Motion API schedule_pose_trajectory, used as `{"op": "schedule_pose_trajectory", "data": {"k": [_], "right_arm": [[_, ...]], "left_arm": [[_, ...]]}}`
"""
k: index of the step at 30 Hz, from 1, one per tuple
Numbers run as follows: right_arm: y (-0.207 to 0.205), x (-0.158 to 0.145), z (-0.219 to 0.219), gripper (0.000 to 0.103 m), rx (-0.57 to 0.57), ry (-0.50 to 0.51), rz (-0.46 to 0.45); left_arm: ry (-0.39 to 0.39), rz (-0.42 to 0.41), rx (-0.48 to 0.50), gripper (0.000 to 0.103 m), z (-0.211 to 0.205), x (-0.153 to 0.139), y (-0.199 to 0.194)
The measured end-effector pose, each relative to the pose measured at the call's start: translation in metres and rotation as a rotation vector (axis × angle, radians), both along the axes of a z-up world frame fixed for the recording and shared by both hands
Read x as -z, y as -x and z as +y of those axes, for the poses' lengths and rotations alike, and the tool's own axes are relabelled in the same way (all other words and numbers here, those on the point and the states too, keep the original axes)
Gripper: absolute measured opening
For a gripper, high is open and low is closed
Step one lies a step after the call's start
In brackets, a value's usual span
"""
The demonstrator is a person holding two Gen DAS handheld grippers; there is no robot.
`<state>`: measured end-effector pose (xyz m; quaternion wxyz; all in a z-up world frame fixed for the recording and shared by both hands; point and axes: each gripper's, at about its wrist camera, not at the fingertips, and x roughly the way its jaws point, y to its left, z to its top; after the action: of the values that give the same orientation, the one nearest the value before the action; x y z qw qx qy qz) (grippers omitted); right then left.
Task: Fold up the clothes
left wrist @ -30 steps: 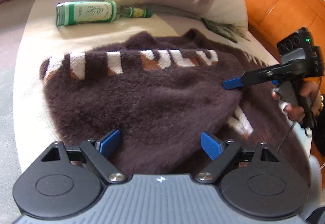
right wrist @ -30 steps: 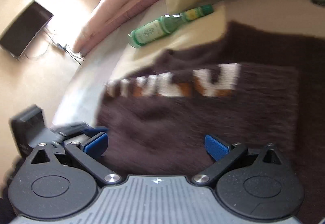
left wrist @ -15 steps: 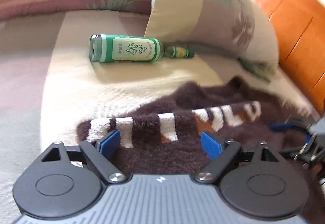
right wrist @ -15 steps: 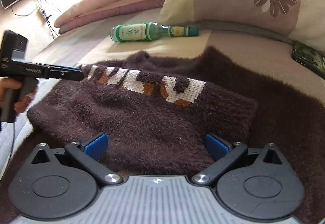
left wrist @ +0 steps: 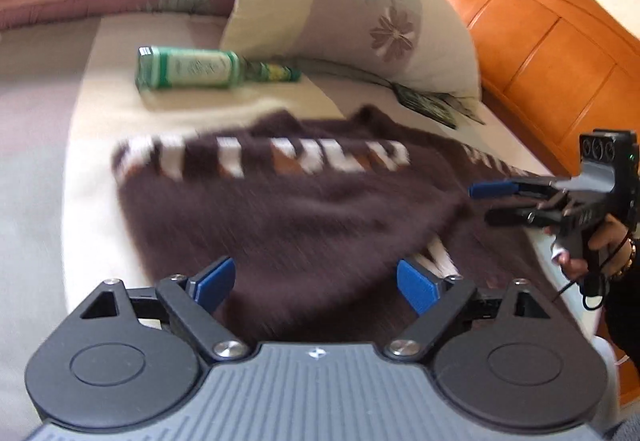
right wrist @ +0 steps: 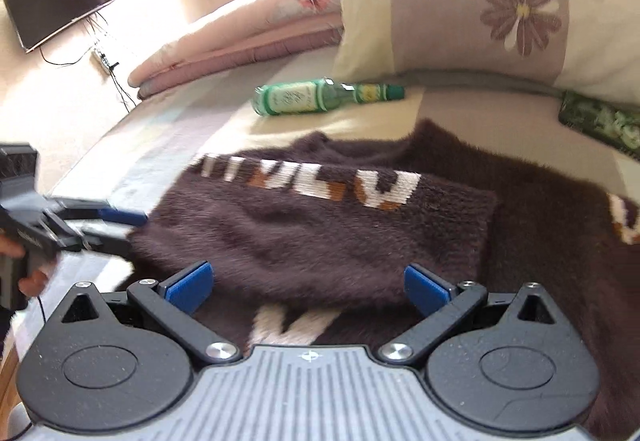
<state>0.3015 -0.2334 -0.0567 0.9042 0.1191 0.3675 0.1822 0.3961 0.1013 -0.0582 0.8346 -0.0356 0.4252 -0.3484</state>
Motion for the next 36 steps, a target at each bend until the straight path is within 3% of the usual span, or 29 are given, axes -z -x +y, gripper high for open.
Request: {"op": "schedule_pose_trajectory", "data": {"k": [4, 6, 9, 13, 16, 19, 24, 32, 36], "right_arm": [[0.048, -0.031, -0.001, 0.103, 0.017, 0.000, -0.039], [0.078, -0.045, -0.001, 0.103, 0.032, 0.052, -0.066], [0.121, -0.057, -0.001, 0.103, 0.043, 0.156, -0.098], [0.165, -0.034, 0.008, 0.103, 0.051, 0.313, -0.086], [0.179, 0.001, 0.018, 0.103, 0.029, 0.339, -0.042], [0.190, 0.034, 0.027, 0.103, 0.008, 0.362, -0.001], [0.193, 0.062, 0.033, 0.103, 0.014, 0.366, 0.041], [0.202, 0.066, 0.029, 0.103, 0.084, 0.320, 0.019], [0.207, 0.067, 0.029, 0.103, 0.092, 0.321, 0.004]], "left_arm": [[-0.037, 0.062, -0.079, 0.088, -0.003, 0.025, -0.006], [-0.058, 0.074, -0.110, 0.088, -0.010, 0.015, -0.005], [-0.075, 0.023, -0.105, 0.088, -0.025, -0.016, 0.012], [-0.150, -0.062, -0.076, 0.090, -0.051, -0.058, 0.052], [-0.213, -0.087, -0.058, 0.092, -0.073, -0.068, 0.079], [-0.271, -0.088, -0.046, 0.092, -0.089, -0.061, 0.102], [-0.353, -0.111, -0.038, 0.092, -0.110, -0.040, 0.137], [-0.371, -0.124, -0.053, 0.092, -0.128, -0.011, 0.173], [-0.362, -0.074, -0.073, 0.092, -0.127, 0.007, 0.184]]}}
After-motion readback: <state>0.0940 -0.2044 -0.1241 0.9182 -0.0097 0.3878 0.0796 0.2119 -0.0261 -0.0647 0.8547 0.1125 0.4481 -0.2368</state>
